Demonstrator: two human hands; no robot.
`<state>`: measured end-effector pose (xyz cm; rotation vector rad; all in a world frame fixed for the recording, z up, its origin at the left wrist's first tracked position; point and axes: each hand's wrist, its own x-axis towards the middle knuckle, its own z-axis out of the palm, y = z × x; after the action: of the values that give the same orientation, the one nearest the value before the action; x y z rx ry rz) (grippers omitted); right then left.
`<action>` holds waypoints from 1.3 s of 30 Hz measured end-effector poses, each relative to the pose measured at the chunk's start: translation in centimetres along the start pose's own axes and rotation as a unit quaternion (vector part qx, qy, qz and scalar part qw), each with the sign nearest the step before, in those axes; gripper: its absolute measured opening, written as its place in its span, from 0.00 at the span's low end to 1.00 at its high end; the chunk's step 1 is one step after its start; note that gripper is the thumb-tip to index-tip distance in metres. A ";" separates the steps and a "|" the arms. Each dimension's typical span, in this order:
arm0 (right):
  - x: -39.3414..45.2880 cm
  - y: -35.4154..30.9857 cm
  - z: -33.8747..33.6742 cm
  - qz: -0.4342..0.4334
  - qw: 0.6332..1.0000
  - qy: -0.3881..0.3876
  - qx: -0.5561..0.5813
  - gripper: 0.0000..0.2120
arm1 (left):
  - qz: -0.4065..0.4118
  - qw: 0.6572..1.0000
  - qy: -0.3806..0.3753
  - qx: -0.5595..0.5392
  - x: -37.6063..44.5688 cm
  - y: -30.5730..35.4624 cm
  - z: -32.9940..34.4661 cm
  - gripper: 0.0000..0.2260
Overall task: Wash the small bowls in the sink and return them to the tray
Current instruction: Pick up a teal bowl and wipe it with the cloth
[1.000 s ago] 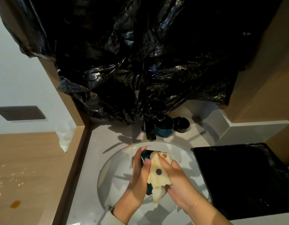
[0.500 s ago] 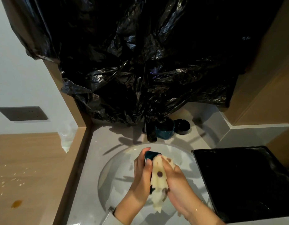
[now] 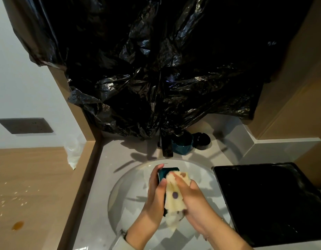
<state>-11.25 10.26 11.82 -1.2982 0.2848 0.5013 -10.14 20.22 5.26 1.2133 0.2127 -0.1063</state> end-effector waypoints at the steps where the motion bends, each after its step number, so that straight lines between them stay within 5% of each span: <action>1: 0.2 -0.1 0.0 0.006 1.000 0.002 0.014 0.08 | 0.022 0.999 -0.007 0.049 0.0 -0.3 0.0 0.26; 4: 0.3 0.1 0.4 -0.039 0.999 0.012 -0.020 0.09 | -0.025 0.998 -0.004 -0.051 0.1 0.7 -0.7 0.39; 6: -0.1 0.3 0.7 -0.106 0.990 -0.022 -0.091 0.15 | -0.089 0.986 -0.006 -0.143 -0.1 1.9 -0.9 0.31; 9: -0.6 1.0 0.7 -0.160 0.963 -0.056 -0.210 0.15 | -0.146 0.979 -0.019 -0.139 -0.6 2.2 -1.2 0.27; 14: -0.3 0.4 1.0 -0.074 0.995 0.001 -0.073 0.10 | -0.032 0.997 0.019 -0.063 0.3 0.8 -0.2 0.18; 18: 0.1 -0.2 1.1 -0.051 0.997 0.015 -0.061 0.10 | 0.047 0.999 0.012 0.006 0.2 1.1 -0.1 0.35; 22: -0.3 0.1 1.3 -0.086 0.994 -0.006 -0.075 0.08 | -0.131 0.987 -0.011 -0.094 -0.6 2.6 -0.9 0.26; 26: -0.3 0.4 1.2 -0.108 0.988 -0.019 -0.112 0.05 | -0.170 0.981 -0.042 -0.077 -0.5 2.5 -1.2 0.30; 30: 0.0 -0.1 1.0 -0.058 0.995 -0.007 -0.077 0.06 | -0.065 0.995 -0.052 -0.060 -0.1 1.2 -0.9 0.22; 34: -0.1 -0.4 1.0 -0.039 0.999 -0.015 -0.027 0.06 | 0.031 0.999 0.005 -0.020 1.3 0.5 -1.3 0.43; 39: 0.3 -0.8 1.0 -0.026 1.000 0.002 0.012 0.08 | 0.075 0.995 0.012 0.065 0.2 0.8 -0.9 0.39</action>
<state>-10.66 11.10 12.54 -1.2812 0.2593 0.4502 -9.90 21.40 5.66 1.3562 0.1359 0.0253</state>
